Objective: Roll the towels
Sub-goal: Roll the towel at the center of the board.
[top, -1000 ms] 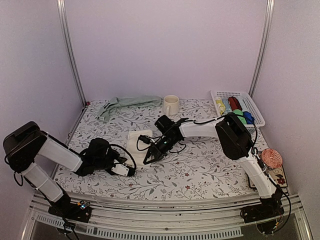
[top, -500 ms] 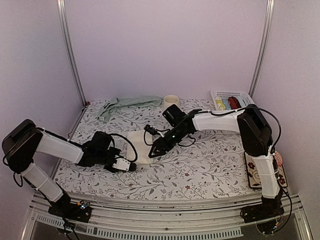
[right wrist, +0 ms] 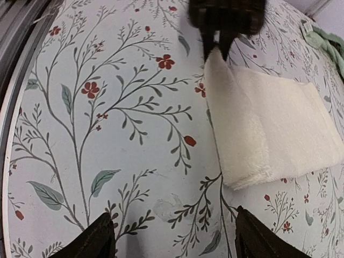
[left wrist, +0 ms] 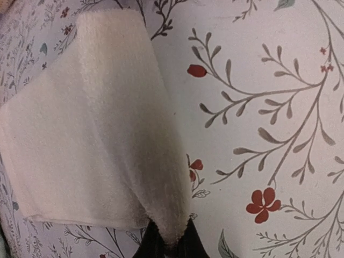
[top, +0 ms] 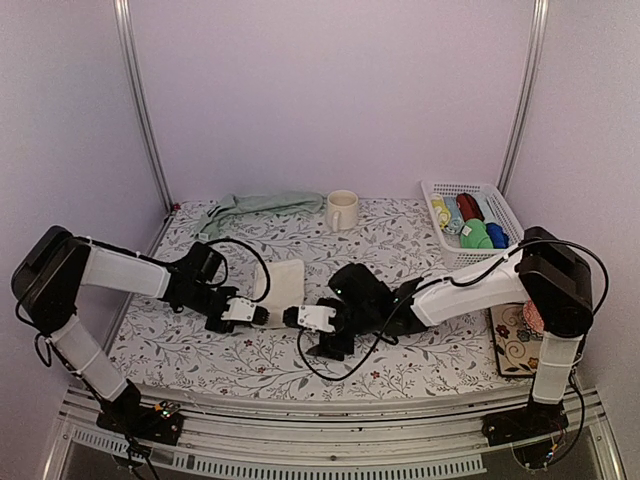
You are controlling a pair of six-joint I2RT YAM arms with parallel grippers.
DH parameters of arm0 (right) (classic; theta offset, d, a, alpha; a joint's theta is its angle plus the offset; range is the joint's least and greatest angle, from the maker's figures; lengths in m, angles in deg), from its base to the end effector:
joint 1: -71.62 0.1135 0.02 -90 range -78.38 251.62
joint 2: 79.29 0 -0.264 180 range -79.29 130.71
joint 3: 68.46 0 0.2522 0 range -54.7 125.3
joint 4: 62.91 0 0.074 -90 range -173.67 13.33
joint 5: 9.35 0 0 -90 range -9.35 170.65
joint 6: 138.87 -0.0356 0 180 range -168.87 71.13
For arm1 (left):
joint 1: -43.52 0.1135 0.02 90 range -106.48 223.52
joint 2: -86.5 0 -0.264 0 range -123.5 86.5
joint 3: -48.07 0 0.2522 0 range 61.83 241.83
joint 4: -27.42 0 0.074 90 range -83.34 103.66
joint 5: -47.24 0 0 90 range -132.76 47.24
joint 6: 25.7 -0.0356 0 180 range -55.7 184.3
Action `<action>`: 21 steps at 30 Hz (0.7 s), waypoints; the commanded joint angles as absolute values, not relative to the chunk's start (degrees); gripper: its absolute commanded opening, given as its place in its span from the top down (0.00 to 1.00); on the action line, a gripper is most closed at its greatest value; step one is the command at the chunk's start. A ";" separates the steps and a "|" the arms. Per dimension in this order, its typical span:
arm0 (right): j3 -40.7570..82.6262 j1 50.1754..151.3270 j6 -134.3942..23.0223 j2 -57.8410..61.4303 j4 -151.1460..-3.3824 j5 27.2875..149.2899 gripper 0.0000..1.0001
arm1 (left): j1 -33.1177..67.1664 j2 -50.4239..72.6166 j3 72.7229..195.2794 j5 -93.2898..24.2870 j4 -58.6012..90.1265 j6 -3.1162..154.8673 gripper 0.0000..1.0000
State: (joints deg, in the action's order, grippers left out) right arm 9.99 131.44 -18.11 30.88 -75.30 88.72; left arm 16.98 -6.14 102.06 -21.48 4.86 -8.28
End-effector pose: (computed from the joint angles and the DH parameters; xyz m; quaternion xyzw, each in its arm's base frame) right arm 0.1988 0.3517 0.1527 -0.6721 0.6268 0.1603 0.3602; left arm 0.2454 -0.1370 0.1258 0.7543 0.5825 -0.0691 0.2948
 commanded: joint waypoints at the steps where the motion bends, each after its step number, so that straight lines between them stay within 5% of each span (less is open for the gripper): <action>1: 7.16 135.21 -1.84 32.72 -58.03 74.91 0.23 | 18.40 -8.60 106.34 -16.55 -4.96 -8.26 1.00; 12: 10.40 137.83 10.12 42.29 -46.81 66.54 0.24 | 19.16 -12.44 111.34 -15.53 -11.34 -9.31 1.00; 21: 14.09 137.85 13.86 47.67 -46.92 60.21 0.35 | 19.44 -13.53 112.75 -15.40 -13.44 -10.24 1.00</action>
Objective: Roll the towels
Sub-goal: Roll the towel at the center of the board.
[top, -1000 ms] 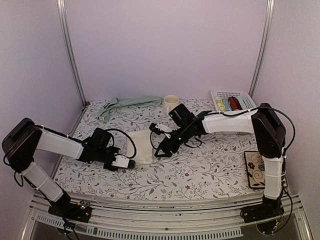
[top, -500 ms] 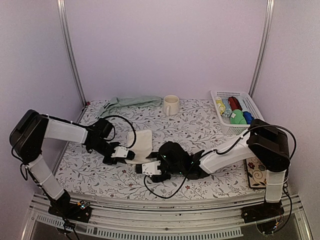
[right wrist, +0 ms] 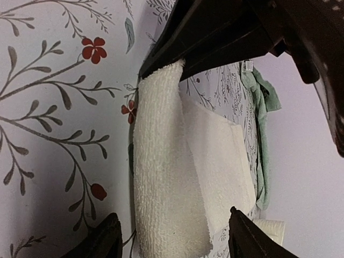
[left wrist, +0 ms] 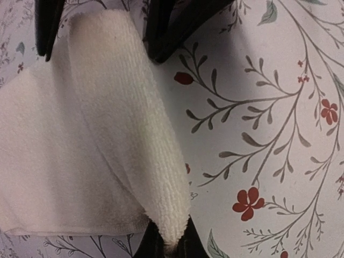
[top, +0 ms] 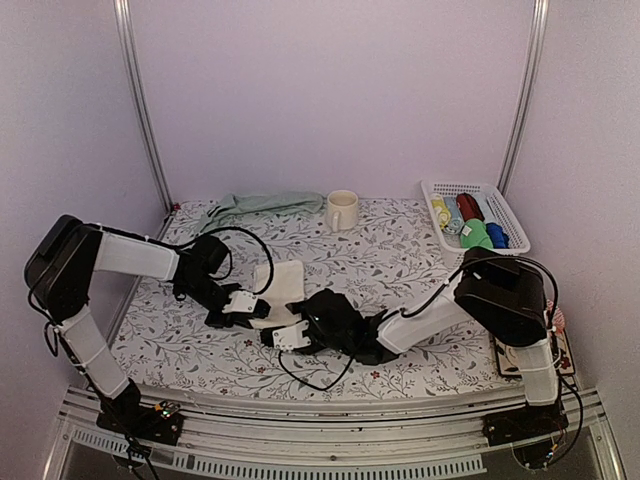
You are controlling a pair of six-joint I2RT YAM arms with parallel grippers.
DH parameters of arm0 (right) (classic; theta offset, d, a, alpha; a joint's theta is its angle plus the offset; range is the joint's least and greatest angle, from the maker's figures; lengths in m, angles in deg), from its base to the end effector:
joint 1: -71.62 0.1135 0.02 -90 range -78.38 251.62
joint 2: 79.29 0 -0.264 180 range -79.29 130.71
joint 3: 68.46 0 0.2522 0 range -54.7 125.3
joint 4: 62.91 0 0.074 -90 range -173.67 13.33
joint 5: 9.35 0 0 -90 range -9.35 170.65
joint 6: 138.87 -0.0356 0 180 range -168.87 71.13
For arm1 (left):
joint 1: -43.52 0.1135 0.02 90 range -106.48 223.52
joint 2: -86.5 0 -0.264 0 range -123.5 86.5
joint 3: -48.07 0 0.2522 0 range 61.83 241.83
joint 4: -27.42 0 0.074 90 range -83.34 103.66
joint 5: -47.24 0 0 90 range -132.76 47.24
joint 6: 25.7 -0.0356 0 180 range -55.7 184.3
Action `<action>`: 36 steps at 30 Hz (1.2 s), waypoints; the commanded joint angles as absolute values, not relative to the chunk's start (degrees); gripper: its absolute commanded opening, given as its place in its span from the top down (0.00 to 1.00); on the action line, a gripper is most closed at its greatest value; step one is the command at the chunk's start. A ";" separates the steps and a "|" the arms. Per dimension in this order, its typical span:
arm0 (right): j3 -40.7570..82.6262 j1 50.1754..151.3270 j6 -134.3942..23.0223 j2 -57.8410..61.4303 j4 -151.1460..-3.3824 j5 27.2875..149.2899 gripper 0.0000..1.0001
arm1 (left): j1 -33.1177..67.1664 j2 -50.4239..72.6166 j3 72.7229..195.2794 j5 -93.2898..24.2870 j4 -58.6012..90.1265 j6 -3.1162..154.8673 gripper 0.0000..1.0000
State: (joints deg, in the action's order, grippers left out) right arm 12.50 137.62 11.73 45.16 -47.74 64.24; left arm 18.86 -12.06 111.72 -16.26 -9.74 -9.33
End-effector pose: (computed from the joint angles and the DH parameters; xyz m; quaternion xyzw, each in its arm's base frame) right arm 0.1912 0.4047 0.1063 -0.7263 0.4472 -0.0985 0.5126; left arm 0.2648 -0.1391 0.1295 0.7506 0.6019 -0.1432 0.2319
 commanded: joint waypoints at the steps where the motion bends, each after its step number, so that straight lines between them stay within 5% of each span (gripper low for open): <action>1: 14.12 137.93 13.88 48.07 -46.96 59.91 0.36 | 19.40 -13.66 112.84 -15.30 -13.68 -10.35 1.00; 11: 16.33 137.89 14.06 50.20 -48.07 57.55 0.61 | 19.48 -13.72 113.55 -14.63 -15.83 -12.26 1.00; 18: 18.51 137.81 11.81 50.72 -54.45 58.43 0.93 | 19.60 -12.97 113.05 -14.99 -15.96 -13.08 1.00; 22: 20.30 137.70 7.31 49.67 -60.88 61.90 0.96 | 19.85 -11.25 111.96 -15.07 -14.43 -12.81 0.98; 31: 26.74 136.88 -5.70 48.48 -77.78 72.94 0.97 | 21.05 -2.36 105.32 -14.00 -9.12 -12.17 0.32; 36: 28.60 136.22 -11.71 47.76 -83.09 79.16 0.97 | 22.61 3.73 100.41 -13.29 -5.27 -11.28 0.23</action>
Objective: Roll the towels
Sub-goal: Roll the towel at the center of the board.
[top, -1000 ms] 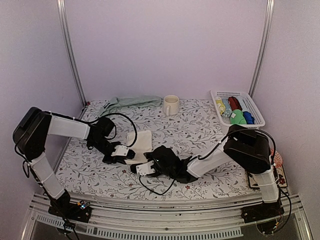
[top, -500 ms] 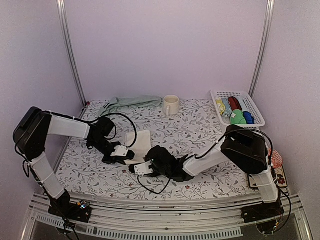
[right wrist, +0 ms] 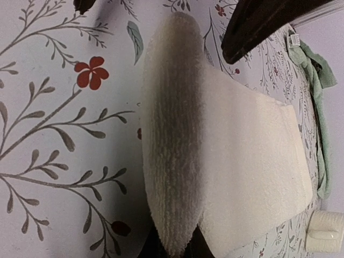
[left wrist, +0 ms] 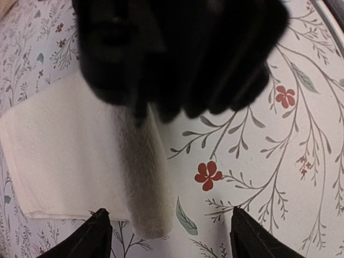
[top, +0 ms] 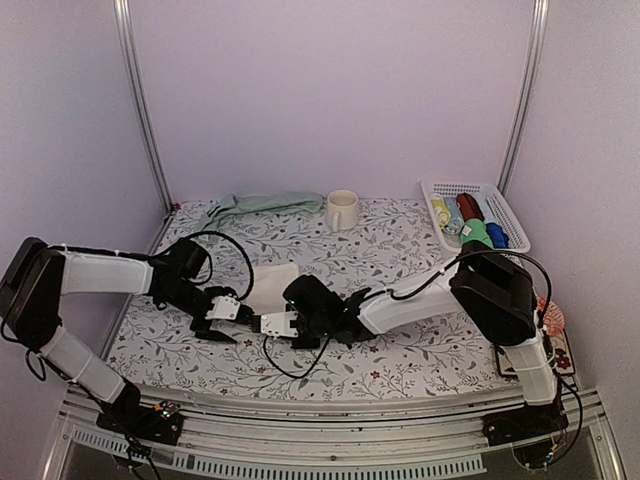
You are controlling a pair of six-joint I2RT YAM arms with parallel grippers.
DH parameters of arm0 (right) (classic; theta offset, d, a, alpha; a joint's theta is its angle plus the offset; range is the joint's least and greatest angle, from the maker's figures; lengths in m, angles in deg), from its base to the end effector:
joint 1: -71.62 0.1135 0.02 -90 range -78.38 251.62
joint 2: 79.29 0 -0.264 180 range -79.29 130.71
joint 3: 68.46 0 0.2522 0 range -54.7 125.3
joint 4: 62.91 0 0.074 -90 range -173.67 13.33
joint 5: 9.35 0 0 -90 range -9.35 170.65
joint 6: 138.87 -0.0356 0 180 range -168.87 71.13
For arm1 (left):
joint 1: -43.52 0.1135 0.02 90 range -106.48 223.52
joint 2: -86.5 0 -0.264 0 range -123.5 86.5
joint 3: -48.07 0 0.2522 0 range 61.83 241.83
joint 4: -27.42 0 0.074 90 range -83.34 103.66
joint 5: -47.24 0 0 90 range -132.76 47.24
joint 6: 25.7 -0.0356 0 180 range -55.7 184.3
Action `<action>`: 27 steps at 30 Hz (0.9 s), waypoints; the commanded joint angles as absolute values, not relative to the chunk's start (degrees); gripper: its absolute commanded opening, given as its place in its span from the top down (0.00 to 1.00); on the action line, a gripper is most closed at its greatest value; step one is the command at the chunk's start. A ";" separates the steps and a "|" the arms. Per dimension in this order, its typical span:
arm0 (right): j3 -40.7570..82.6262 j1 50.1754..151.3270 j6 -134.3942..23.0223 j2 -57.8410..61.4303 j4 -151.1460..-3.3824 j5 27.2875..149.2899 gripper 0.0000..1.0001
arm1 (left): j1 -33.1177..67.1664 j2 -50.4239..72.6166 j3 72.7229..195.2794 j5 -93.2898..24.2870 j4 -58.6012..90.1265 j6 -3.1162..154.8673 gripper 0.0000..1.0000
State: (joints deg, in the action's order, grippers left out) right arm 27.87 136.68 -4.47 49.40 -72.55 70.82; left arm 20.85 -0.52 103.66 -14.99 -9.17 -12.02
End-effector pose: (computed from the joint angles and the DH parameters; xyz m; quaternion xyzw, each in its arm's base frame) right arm 0.2075 0.4319 0.1116 -0.7230 0.5540 -0.0043 0.4127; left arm 0.2344 -0.1159 0.1478 0.7543 0.5842 -0.1267 0.2715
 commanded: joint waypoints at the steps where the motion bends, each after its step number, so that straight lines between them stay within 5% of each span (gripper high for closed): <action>1: 28.74 136.10 -12.89 47.53 -83.78 80.31 0.97 | 23.19 5.08 99.26 -12.82 -4.34 -11.29 0.23; 14: 42.61 131.73 -23.04 53.12 -102.55 98.12 0.97 | 26.85 20.91 82.59 -8.73 14.74 -14.25 0.22; 27: 53.89 127.40 -30.07 60.58 -113.67 111.99 0.96 | 22.09 21.02 76.03 -13.70 24.08 -18.74 0.29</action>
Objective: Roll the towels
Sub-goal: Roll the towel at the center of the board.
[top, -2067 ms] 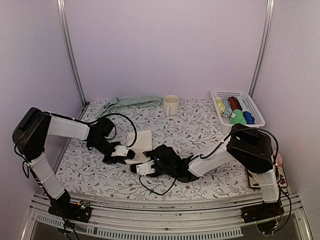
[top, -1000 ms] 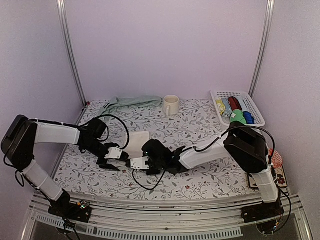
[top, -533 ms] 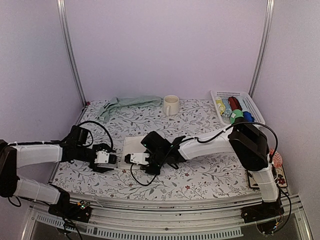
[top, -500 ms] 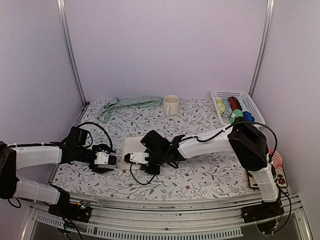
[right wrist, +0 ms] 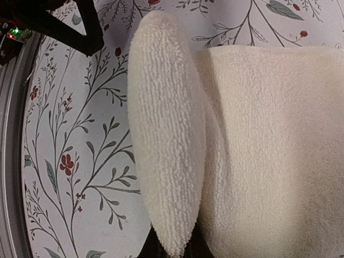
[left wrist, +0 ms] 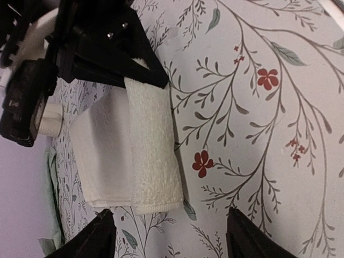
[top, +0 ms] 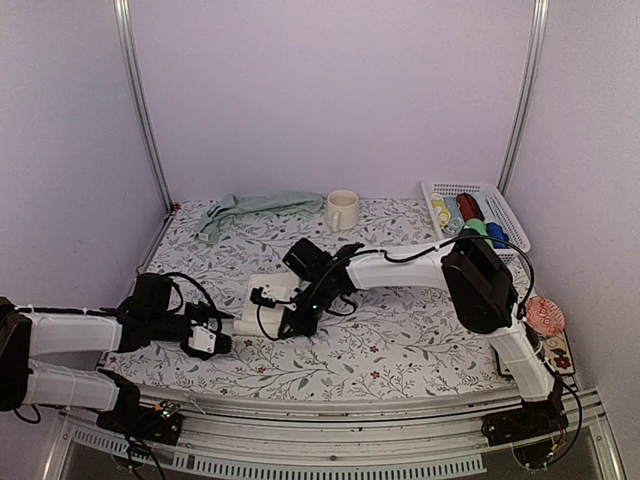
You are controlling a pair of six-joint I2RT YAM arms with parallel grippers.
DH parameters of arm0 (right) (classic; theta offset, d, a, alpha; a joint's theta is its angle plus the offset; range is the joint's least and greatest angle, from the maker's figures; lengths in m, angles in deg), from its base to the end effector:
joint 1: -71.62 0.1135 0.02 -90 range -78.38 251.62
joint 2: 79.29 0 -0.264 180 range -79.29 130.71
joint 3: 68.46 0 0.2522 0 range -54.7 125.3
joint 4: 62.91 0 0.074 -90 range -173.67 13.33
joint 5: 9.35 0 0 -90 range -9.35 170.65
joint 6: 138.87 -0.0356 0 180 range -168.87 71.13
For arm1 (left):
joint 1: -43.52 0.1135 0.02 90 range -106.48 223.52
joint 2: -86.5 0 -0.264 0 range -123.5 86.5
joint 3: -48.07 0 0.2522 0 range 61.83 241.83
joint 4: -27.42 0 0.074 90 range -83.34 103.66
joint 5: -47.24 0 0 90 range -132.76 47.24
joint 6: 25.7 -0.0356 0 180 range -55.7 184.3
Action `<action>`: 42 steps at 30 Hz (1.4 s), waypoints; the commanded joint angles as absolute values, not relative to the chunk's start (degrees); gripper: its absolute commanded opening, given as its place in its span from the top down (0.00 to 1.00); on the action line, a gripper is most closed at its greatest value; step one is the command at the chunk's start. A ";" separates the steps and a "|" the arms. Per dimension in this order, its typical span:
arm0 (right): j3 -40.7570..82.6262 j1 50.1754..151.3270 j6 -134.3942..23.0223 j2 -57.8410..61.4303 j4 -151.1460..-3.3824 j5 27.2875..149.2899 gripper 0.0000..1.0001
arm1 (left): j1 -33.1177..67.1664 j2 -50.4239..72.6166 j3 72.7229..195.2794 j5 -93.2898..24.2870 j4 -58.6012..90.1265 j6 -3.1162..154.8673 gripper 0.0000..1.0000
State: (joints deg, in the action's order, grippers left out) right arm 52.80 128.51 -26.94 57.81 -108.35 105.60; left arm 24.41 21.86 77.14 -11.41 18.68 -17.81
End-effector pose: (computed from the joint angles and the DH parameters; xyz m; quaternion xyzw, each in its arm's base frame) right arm 0.2644 0.4329 0.1312 -0.6419 0.6968 0.2723 0.1681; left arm 0.1704 -0.0786 0.1324 0.7523 0.4820 -0.0170 0.4488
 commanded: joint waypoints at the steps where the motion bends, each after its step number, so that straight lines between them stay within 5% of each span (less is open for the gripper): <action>1: 54.05 127.13 -30.85 60.67 -113.91 113.34 0.96 | 21.50 20.17 76.19 -14.30 24.50 -18.56 0.30; 17: 60.08 125.67 -35.37 64.59 -118.28 119.94 0.96 | 14.64 8.43 75.85 -24.66 40.89 -14.06 0.44; 22: 60.17 125.53 -35.48 64.47 -117.99 120.54 0.96 | 13.03 5.20 75.82 -28.21 43.87 -13.52 0.56; 32: 60.26 125.17 -35.08 64.33 -118.15 120.68 0.95 | 12.46 3.15 77.27 -29.45 41.77 -11.03 1.00; 36: 60.15 124.86 -34.91 63.06 -118.50 119.36 0.88 | 12.33 3.08 80.44 -28.19 34.53 -9.91 1.00; 42: 54.41 124.77 -33.94 56.33 -114.87 114.39 0.60 | 12.99 1.90 86.98 -23.15 18.70 -7.81 1.00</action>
State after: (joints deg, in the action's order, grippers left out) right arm 58.42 125.18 -34.65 61.55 -116.44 119.50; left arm 12.96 3.39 82.91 -27.65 31.09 -10.07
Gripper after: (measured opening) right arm 0.356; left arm 0.058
